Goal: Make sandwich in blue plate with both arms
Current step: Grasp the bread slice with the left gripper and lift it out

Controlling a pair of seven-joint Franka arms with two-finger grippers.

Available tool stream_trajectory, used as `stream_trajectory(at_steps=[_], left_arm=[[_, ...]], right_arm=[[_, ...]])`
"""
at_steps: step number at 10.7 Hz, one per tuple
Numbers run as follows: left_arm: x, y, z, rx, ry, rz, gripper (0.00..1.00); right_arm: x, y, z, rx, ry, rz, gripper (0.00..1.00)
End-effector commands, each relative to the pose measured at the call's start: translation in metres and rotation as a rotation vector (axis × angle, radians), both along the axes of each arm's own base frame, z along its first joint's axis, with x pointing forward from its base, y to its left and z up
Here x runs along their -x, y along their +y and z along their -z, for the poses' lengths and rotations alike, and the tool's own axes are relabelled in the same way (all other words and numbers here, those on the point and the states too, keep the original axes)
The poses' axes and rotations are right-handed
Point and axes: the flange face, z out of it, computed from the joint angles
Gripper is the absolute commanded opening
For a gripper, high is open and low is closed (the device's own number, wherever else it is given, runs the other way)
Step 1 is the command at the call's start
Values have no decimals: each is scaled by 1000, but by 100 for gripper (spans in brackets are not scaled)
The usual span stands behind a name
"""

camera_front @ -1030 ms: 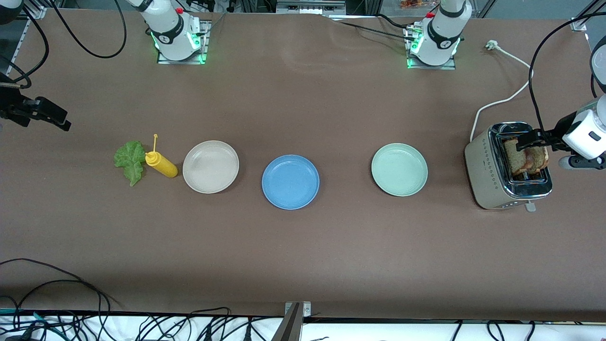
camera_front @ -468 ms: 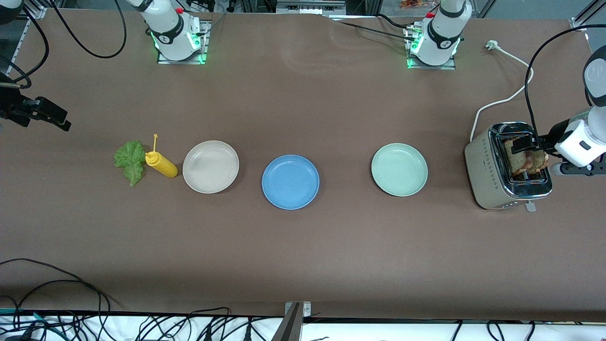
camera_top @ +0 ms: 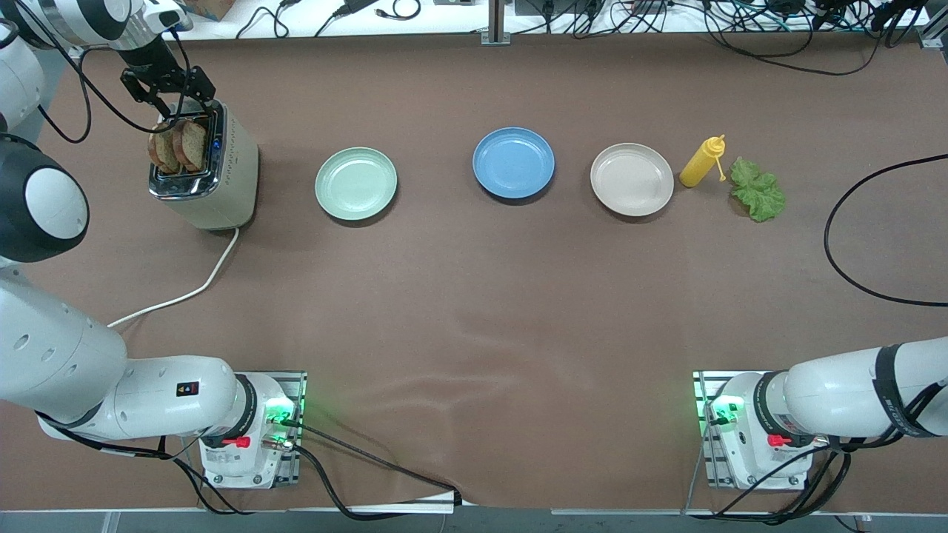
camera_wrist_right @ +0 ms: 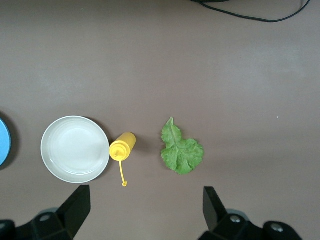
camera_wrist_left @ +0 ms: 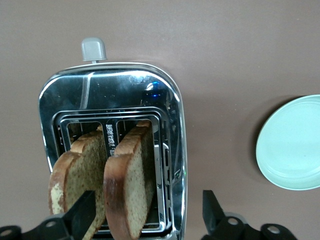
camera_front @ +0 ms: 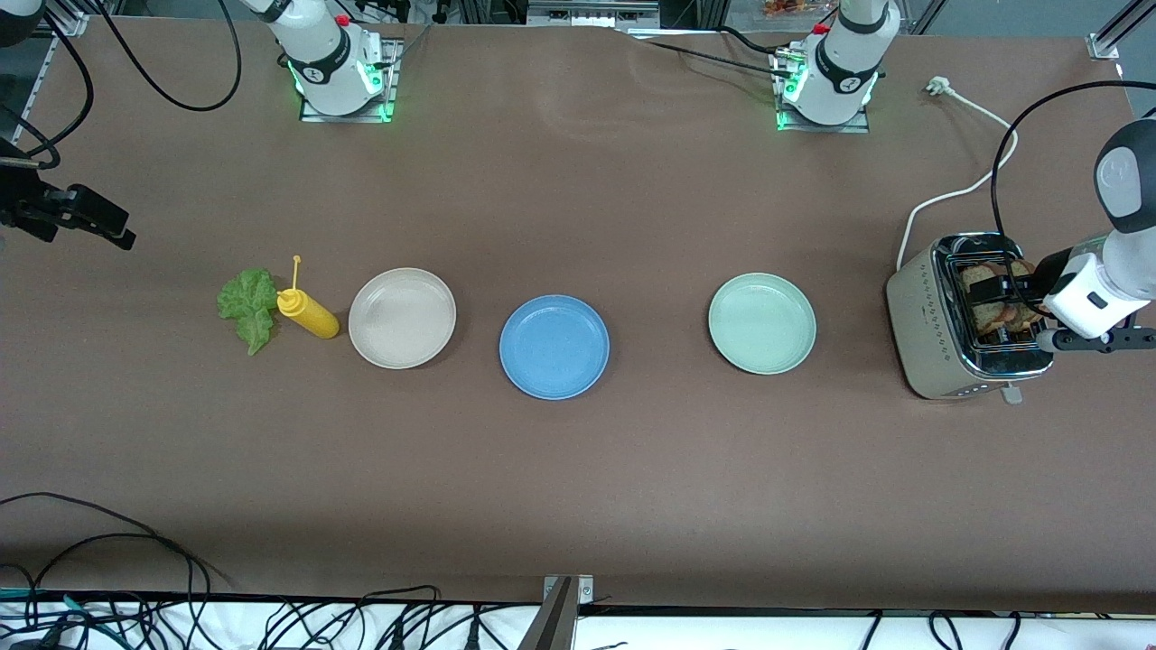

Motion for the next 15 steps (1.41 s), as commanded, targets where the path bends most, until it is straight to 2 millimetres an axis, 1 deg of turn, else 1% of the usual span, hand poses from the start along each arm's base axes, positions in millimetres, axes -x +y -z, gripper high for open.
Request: stream_trajectory(at_steps=[1, 3, 5, 6, 7, 8, 9, 11, 12, 14, 15], left_arm=[[-1, 14, 9, 20, -1, -7, 92], [-2, 14, 18, 21, 14, -7, 91], [-1, 16, 20, 22, 20, -11, 86], [-1, 16, 22, 23, 25, -12, 84], [-1, 15, 25, 24, 31, -10, 76], [0, 16, 25, 25, 35, -12, 65], [0, 15, 23, 25, 35, -10, 49], [1, 16, 17, 25, 32, -12, 26], [0, 15, 12, 24, 25, -10, 19], [3, 13, -2, 25, 20, -9, 10], [4, 10, -15, 23, -1, -4, 2]], right_arm=[[2, 2, -1, -5, -5, 8, 100], [2, 2, -1, -5, -6, 9, 100], [0, 3, 0, -3, -6, 11, 100], [0, 7, 0, 6, -6, 4, 100], [0, 10, -1, 20, -9, -2, 100], [-2, 10, -2, 22, -18, -3, 100], [-3, 12, -3, 23, -30, -6, 100], [-3, 12, -2, 25, -29, -8, 100], [-3, 12, -2, 25, -29, -6, 100], [-3, 12, -2, 25, -29, -6, 100], [-3, 12, -2, 25, -29, -6, 100]])
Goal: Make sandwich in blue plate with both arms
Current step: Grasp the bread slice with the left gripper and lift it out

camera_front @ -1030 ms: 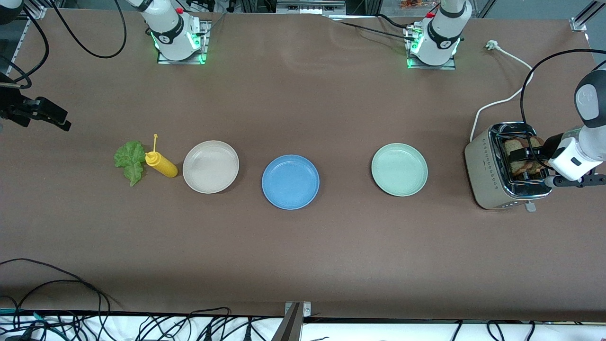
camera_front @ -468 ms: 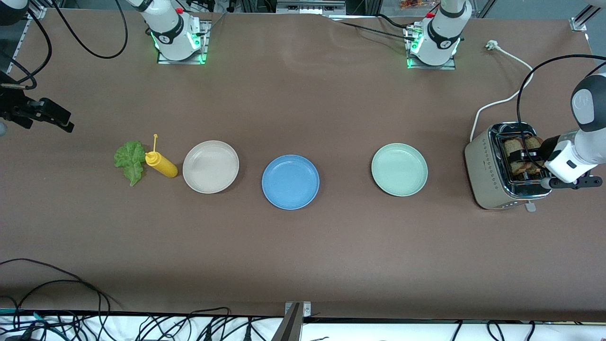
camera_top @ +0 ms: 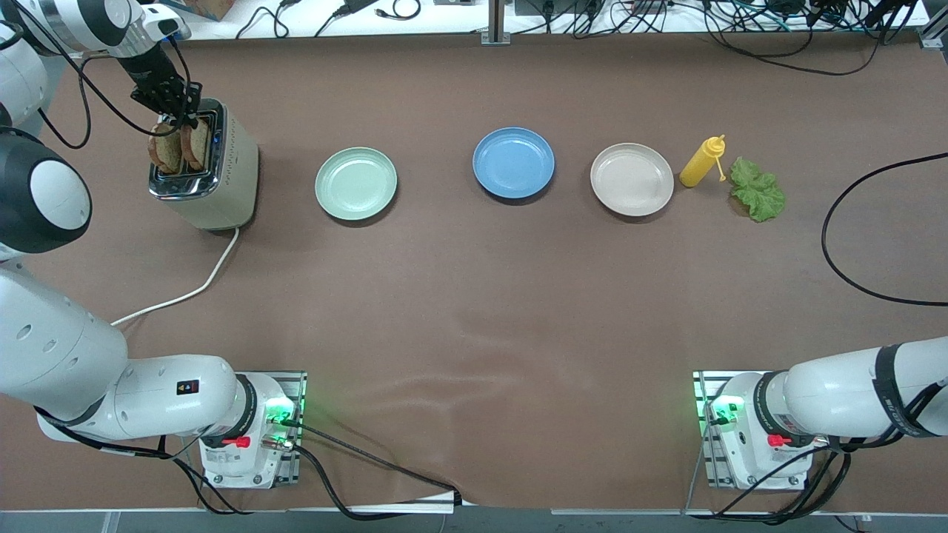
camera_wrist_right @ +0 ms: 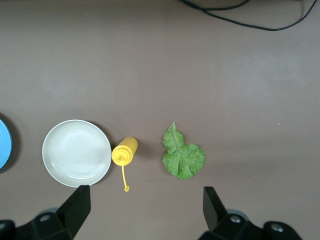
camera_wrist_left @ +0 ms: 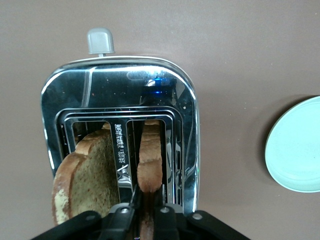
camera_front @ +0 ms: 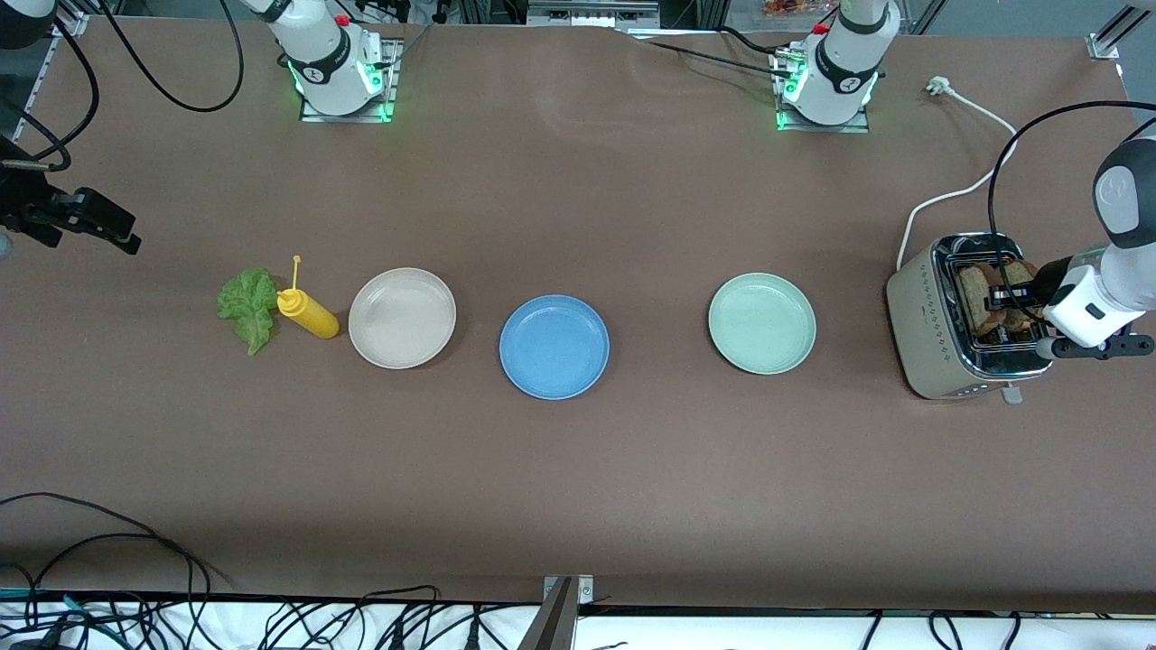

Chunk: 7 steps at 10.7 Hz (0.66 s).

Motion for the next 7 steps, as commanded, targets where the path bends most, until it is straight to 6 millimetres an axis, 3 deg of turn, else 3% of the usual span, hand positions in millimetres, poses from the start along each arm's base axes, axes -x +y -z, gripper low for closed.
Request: stream_trajectory(at_steps=[1, 4, 6, 7], left_arm=[[5, -5, -41, 17, -47, 21, 0], [15, -41, -95, -14, -108, 92, 0], [23, -82, -121, -33, -118, 167, 0], [27, -106, -123, -46, -94, 209, 0]], right_arm=[[0, 1, -2, 16, -13, 12, 100], [0, 1, -1, 35, -12, 10, 100], [-3, 0, 3, 39, -12, 10, 100], [-4, 0, 3, 43, -17, 7, 100]])
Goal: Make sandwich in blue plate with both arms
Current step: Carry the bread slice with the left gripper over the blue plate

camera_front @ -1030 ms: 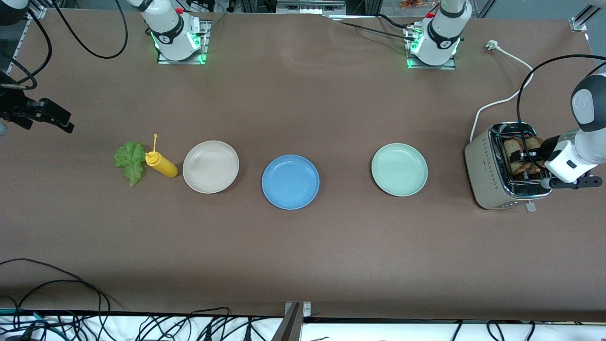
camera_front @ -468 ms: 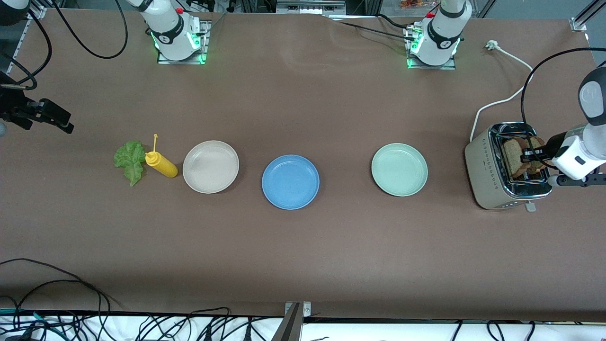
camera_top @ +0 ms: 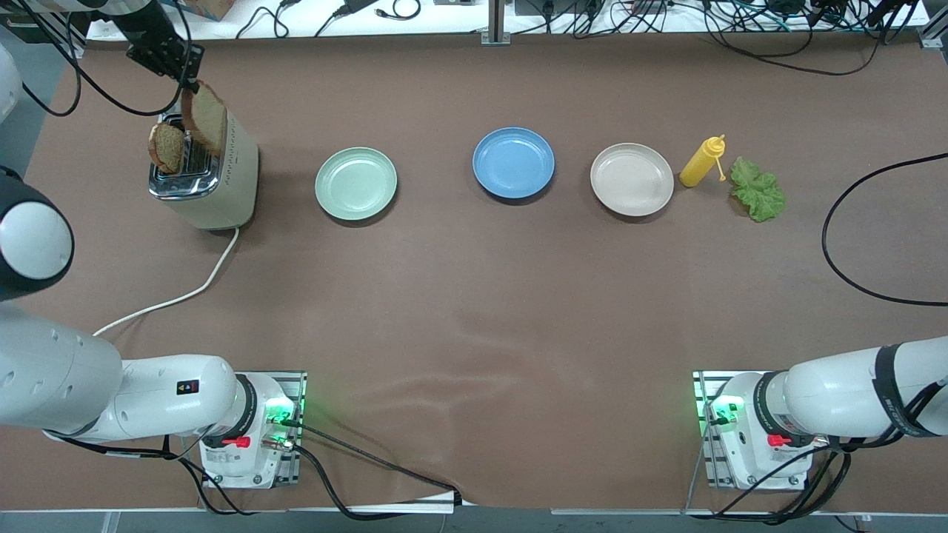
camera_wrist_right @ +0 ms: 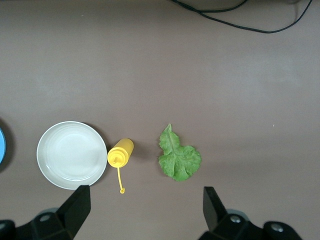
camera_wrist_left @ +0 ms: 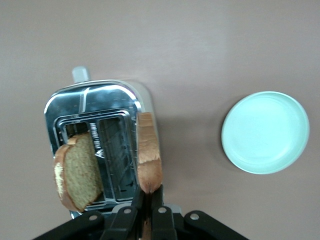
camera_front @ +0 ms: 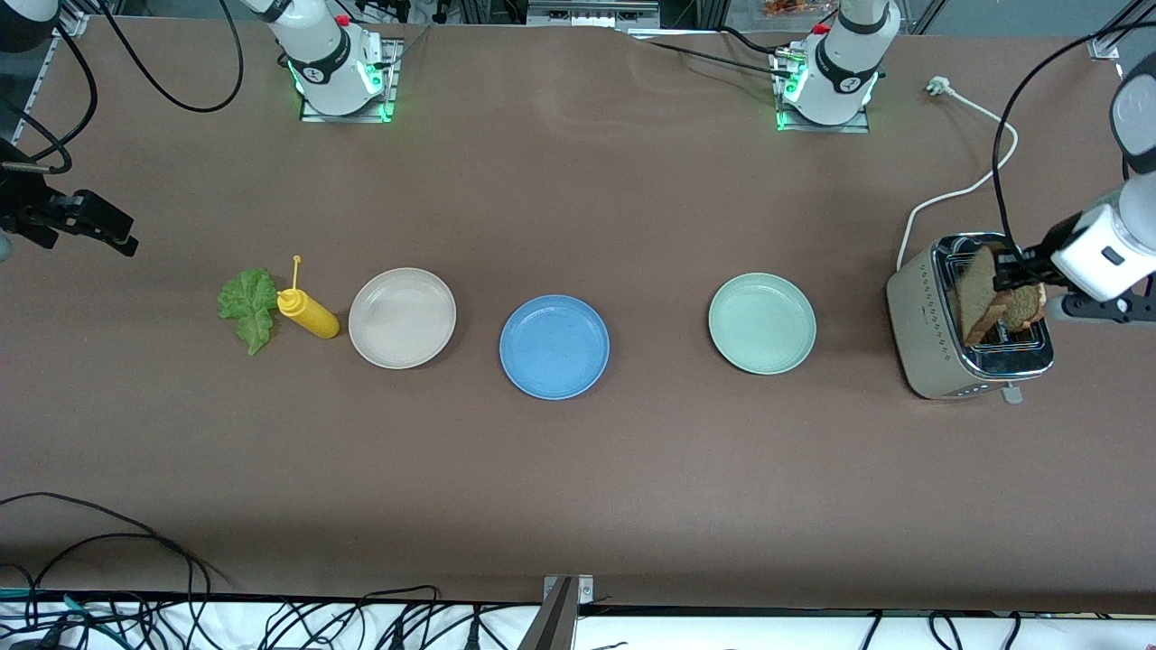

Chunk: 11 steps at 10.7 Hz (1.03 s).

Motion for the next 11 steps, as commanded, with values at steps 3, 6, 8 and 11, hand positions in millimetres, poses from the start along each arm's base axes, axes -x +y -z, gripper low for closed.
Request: stream_trajectory(at_steps=[3, 6, 8, 11], left_arm=[[18, -102, -27, -89, 9, 107, 0], [25, -194, 0, -76, 44, 195, 0], [36, -260, 23, -64, 70, 170, 0], [53, -345, 54, -33, 61, 125, 0]], right_arm=[[-2, 1, 2, 26, -12, 8, 100], [-2, 1, 2, 26, -12, 8, 100], [-2, 1, 2, 26, -12, 8, 100], [-2, 1, 2, 26, -12, 8, 100]])
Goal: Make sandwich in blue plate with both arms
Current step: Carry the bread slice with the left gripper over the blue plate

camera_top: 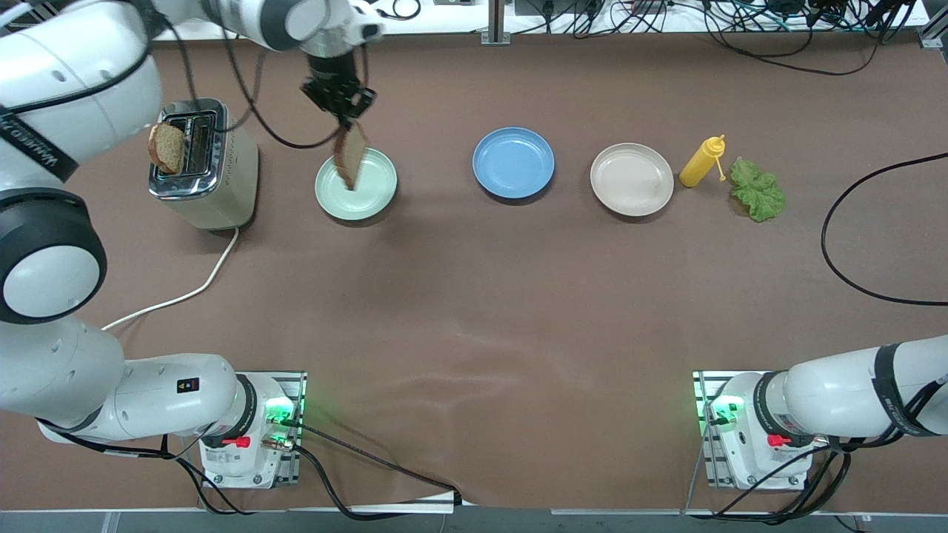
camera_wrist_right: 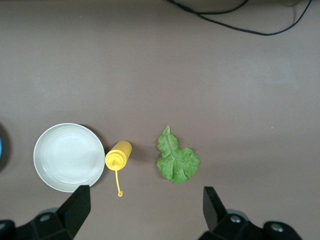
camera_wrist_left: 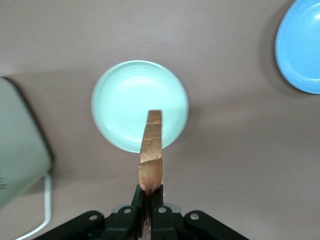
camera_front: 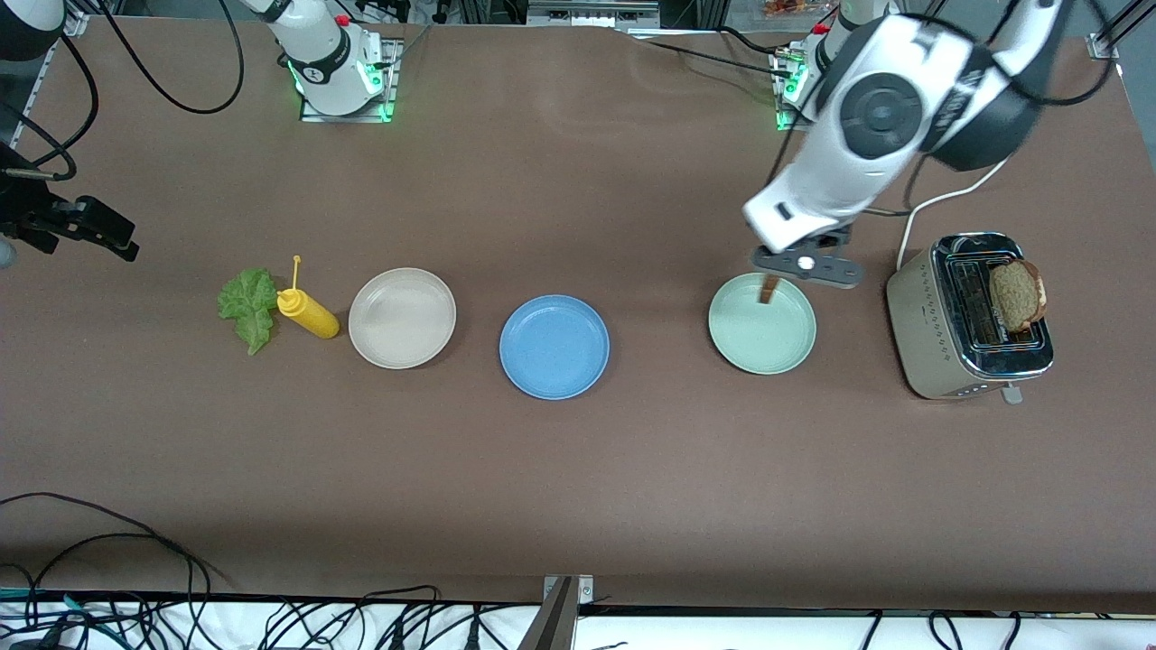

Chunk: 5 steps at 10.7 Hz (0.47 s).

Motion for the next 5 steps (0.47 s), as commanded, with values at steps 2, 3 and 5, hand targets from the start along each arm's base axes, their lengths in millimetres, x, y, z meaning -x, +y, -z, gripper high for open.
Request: stream_trajectory(at_steps=[2, 3, 5], left_arm=[[8, -74, 35, 67, 15, -26, 0], [12, -86, 38, 84, 16, -44, 0], [5, -108, 43, 146, 35, -62, 0]], right_arm=[[1, 1, -2, 17, -9, 11, 100], [1, 1, -2, 17, -9, 11, 100], [1, 1, -2, 17, -9, 11, 100]])
